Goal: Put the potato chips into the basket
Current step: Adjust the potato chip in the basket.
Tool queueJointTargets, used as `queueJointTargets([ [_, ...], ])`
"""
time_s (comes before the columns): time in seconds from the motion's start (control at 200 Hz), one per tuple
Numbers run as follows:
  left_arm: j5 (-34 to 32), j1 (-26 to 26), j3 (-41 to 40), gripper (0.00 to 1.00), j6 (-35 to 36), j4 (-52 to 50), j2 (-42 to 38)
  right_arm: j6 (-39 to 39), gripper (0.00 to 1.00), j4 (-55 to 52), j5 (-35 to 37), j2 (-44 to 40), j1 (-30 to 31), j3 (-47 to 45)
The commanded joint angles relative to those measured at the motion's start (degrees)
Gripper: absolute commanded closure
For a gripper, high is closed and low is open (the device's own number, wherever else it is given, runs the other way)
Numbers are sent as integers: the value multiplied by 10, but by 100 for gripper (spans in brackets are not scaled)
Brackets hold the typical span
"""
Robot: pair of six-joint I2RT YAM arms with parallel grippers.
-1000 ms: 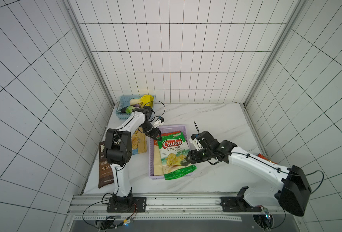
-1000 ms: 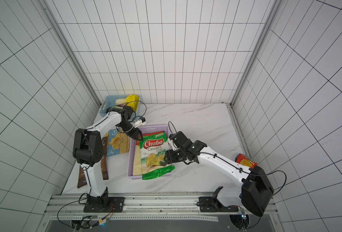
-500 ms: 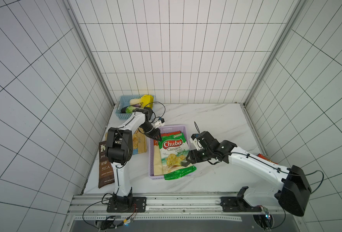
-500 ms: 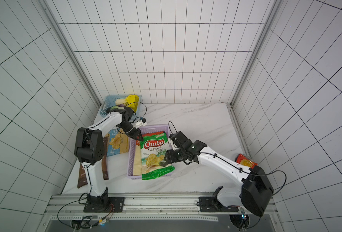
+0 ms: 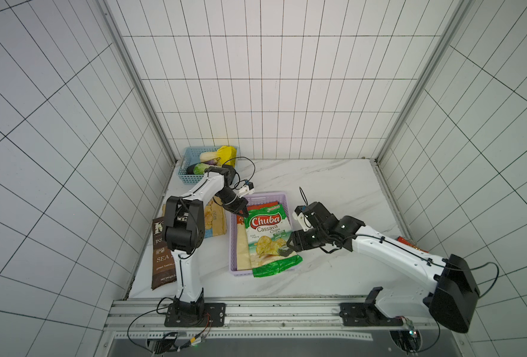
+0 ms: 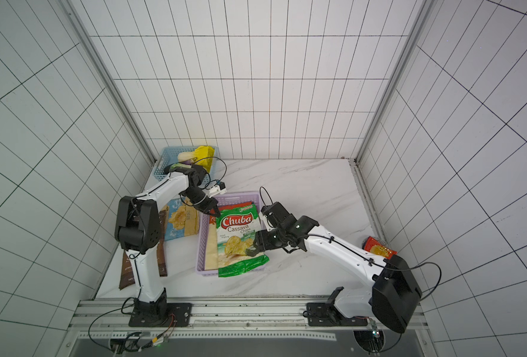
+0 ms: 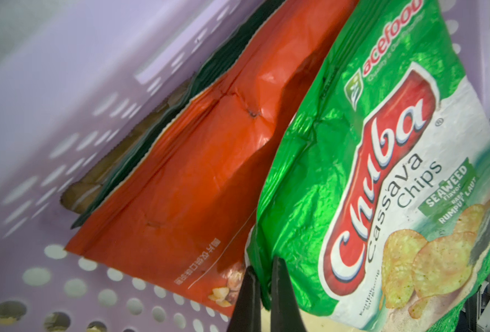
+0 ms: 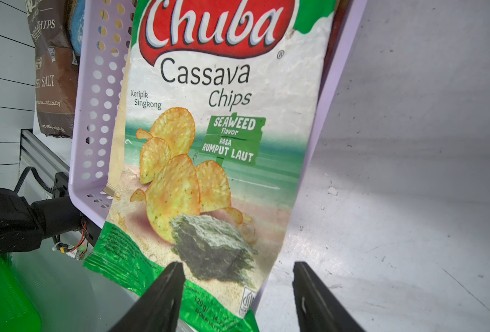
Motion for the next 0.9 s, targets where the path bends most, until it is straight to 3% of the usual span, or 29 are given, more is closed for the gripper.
queueJointTargets([
  [0.0, -73, 5, 13, 100, 8, 30, -13, 3, 36, -4, 7, -1, 4, -13],
  [0.49, -194, -5, 54, 100, 13, 75, -15, 2, 36, 19, -20, 33, 13, -7],
  [0.894, -202, -25, 55, 100, 21, 86, -9, -2, 37, 43, -11, 92, 34, 31],
])
